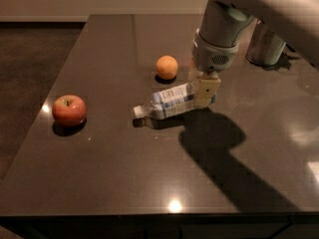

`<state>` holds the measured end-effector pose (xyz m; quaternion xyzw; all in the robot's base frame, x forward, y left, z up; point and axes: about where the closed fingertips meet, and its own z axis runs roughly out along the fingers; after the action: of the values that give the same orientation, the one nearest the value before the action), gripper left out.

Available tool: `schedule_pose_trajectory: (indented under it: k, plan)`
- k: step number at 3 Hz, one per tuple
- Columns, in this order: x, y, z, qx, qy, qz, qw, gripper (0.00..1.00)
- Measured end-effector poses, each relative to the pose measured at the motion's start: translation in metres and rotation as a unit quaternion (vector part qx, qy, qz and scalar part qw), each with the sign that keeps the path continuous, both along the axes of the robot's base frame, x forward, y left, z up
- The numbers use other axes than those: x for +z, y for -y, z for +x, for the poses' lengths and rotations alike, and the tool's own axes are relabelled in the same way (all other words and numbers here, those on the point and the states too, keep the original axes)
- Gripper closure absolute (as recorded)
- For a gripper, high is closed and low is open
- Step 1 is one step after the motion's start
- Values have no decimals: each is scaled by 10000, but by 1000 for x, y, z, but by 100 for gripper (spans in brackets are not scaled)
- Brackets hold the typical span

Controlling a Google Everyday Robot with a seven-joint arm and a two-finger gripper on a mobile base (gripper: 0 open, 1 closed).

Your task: Move blue plastic bottle near orange

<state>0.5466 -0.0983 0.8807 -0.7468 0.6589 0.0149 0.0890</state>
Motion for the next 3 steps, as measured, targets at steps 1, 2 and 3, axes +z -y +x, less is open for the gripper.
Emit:
schedule_pose_trajectory:
  k: [1, 2, 3]
  plan:
    - [-1, 8, 31, -462, -50, 200, 9987, 100]
    - [-6, 8, 50, -722, -53, 406, 9966, 100]
    - [-13, 6, 59, -890, 64, 531, 9946, 81]
